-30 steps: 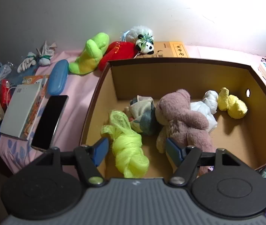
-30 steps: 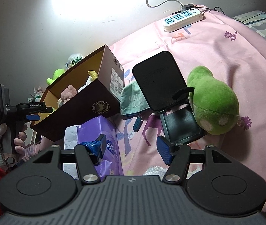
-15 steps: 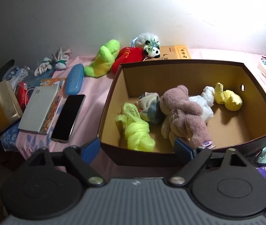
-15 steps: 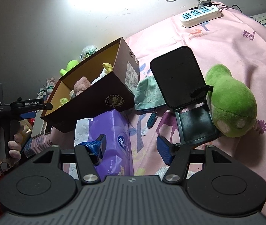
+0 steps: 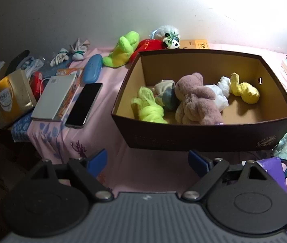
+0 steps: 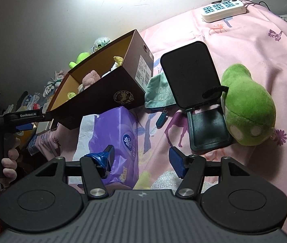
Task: Organize soft objects
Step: 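Move the right gripper to the white bubble-wrap bundle and close on it, then lift the bubble-wrap bundle with the right gripper and lower it into the box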
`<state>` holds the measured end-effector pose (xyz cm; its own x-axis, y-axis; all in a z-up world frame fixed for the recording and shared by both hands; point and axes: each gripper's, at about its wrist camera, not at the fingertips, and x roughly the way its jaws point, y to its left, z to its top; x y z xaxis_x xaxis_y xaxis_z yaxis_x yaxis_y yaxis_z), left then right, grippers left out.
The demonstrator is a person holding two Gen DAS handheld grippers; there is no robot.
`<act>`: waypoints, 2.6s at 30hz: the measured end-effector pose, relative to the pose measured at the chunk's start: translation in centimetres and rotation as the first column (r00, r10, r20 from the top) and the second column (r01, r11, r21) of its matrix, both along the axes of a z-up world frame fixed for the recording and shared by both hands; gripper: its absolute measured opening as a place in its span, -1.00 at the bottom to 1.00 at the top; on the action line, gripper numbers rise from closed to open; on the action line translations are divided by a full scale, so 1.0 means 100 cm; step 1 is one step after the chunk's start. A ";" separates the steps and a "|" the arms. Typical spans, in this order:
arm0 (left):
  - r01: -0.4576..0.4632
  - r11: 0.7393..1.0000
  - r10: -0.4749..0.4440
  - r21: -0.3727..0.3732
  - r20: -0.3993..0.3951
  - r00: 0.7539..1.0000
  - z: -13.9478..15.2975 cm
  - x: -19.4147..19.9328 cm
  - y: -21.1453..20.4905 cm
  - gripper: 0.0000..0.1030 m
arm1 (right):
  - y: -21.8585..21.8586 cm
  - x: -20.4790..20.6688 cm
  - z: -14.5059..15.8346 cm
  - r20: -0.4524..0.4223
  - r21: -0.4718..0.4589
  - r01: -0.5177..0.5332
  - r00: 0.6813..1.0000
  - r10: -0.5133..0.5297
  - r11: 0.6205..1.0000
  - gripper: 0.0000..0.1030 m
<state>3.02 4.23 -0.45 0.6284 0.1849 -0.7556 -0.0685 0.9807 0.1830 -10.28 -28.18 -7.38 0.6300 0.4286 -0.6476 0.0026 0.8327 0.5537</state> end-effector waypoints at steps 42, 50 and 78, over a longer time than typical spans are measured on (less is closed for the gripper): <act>-0.188 0.982 0.182 -0.015 -0.193 0.964 -0.056 -0.091 -0.043 0.80 | -0.017 -0.023 -0.033 -0.008 -0.176 -0.335 0.941 0.339 0.926 -0.08; -0.190 0.982 0.184 -0.007 -0.207 0.961 -0.059 -0.090 -0.045 0.80 | -0.014 -0.023 -0.041 0.017 -0.188 -0.358 0.930 0.367 0.915 -0.11; -0.050 0.995 0.033 -0.089 -0.188 0.982 -0.052 -0.053 0.003 0.80 | -0.013 0.064 0.067 0.181 0.285 -0.110 0.982 0.059 0.952 -0.53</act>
<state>-2.31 4.53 -5.63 0.4684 0.1313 -0.8737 -0.0828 0.9911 0.1045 -3.83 -29.46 -0.71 0.6722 0.6395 -0.3731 -0.1753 0.6271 0.7589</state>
